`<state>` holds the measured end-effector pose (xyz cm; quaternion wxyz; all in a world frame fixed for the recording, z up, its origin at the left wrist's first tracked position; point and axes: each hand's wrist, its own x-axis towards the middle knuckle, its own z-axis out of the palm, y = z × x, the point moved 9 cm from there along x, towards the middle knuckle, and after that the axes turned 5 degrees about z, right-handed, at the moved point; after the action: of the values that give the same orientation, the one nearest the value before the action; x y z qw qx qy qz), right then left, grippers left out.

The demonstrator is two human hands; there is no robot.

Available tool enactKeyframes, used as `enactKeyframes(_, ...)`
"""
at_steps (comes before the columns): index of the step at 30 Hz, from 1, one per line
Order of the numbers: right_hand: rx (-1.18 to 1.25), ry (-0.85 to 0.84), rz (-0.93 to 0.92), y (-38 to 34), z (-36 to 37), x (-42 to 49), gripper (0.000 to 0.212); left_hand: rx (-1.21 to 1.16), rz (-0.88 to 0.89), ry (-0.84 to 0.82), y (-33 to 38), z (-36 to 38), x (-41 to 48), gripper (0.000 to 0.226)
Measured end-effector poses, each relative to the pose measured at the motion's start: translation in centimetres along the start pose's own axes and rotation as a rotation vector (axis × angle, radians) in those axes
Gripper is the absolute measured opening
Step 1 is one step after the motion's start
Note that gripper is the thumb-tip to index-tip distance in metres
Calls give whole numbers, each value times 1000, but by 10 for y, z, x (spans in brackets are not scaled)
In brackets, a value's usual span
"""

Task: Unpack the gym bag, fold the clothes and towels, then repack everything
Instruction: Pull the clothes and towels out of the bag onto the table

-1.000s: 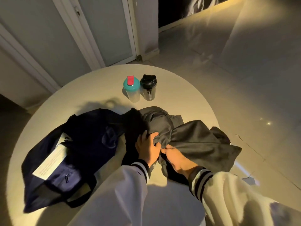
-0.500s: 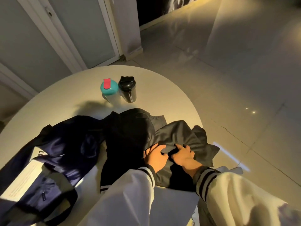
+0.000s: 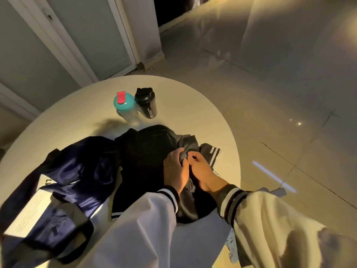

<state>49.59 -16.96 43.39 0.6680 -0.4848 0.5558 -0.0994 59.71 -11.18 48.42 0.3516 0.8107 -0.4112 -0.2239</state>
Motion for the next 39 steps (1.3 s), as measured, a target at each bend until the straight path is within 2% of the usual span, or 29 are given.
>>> enactKeyframes(3,-104,212,-43,13,-57,-11,23,96,120,-52,30,24,-6,34)
enactKeyframes(5,-81,313,-70,26,-102,-26,22,72,191,-75,58,51,-19,31)
enactKeyframes(7,-41,388,-43,50,-146,-41,20,89,222,-179,82,96,-37,31)
enactKeyframes(11,2,506,65,120,-225,-68,24,132,180,-458,108,199,-82,39)
enactKeyframes(15,87,588,168,209,-295,-87,26,82,77,-710,96,309,-135,43)
enactKeyframes(20,210,681,218,315,-359,-88,21,162,112,-866,86,415,-185,45)
enactKeyframes(23,251,705,229,377,-391,-68,28,143,50,-889,62,486,-200,51)
enactKeyframes(31,214,766,253,562,-450,24,39,190,56,-972,-56,673,-220,60)
enactKeyframes(35,217,759,272,657,-453,81,51,230,-17,-1055,-128,751,-222,65)
enactKeyframes(39,169,750,395,736,-463,128,67,307,-139,-1107,-200,818,-215,79)
